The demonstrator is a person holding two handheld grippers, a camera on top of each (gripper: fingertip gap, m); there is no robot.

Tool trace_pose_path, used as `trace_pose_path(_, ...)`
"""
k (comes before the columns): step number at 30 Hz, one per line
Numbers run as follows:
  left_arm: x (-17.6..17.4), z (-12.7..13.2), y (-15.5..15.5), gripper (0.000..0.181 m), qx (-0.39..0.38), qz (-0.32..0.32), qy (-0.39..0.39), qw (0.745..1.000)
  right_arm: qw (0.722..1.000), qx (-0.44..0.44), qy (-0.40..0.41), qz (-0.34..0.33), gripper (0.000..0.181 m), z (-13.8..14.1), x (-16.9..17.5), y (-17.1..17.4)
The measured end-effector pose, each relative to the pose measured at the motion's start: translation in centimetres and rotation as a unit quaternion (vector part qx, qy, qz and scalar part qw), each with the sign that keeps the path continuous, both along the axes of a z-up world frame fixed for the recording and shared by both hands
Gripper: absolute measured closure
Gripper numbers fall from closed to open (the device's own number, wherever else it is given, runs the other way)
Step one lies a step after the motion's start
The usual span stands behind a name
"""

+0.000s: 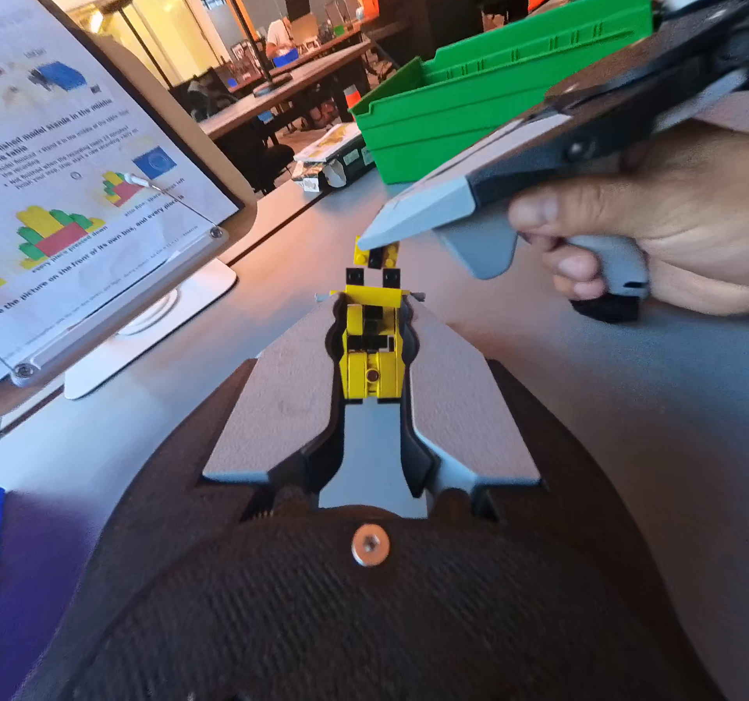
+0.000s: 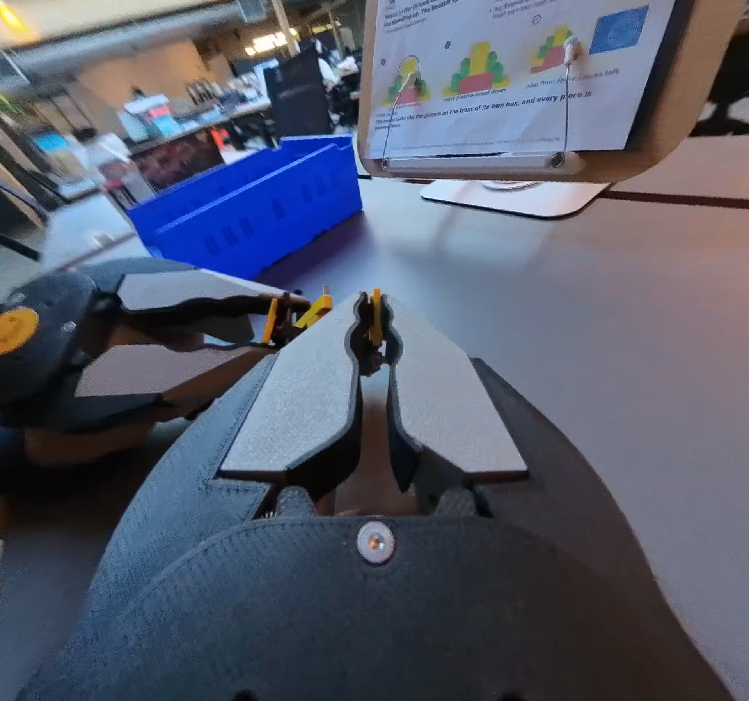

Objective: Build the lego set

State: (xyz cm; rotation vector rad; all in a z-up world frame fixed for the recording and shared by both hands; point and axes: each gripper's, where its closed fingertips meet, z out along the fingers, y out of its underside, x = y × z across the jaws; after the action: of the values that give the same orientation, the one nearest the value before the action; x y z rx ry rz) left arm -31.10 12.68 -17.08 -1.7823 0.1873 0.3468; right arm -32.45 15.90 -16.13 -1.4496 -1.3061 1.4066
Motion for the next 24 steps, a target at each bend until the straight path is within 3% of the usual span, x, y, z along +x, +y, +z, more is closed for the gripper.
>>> trace_pose_path(3,0.3,-0.3,0.0,0.159,-0.009,-0.011,0.001,1.000,0.999,-0.036,0.016,0.012,0.179,0.7,0.3,0.4)
trace_pose_path(6,0.4,-0.7,0.1,0.159,-0.016,-0.023,0.017,0.999,0.995,-0.022,0.009,0.098,0.176,1.0,0.7,-2.1)
trace_pose_path(9,0.5,-1.0,0.0,0.159,-0.025,-0.033,0.036,0.998,0.995,0.016,-0.027,0.096,0.181,-0.2,0.9,-1.4)
trace_pose_path(11,0.5,-1.0,-0.1,0.159,-0.029,-0.039,0.048,0.998,0.990,0.041,-0.092,0.098,0.181,-2.1,1.2,-0.4)
trace_pose_path(12,0.5,-1.0,-0.2,0.159,-0.028,-0.042,0.053,0.997,0.986,0.051,-0.122,0.106,0.174,-2.9,1.5,0.0)
trace_pose_path(18,0.7,-1.5,-0.3,0.159,-0.039,-0.065,0.082,0.994,0.973,0.084,-0.154,0.151,0.163,-3.5,2.3,-0.2)
trace_pose_path(24,0.8,-1.7,-0.4,0.159,-0.046,-0.073,0.110,0.990,0.958,0.060,-0.120,0.254,0.163,-2.4,3.3,-4.3)
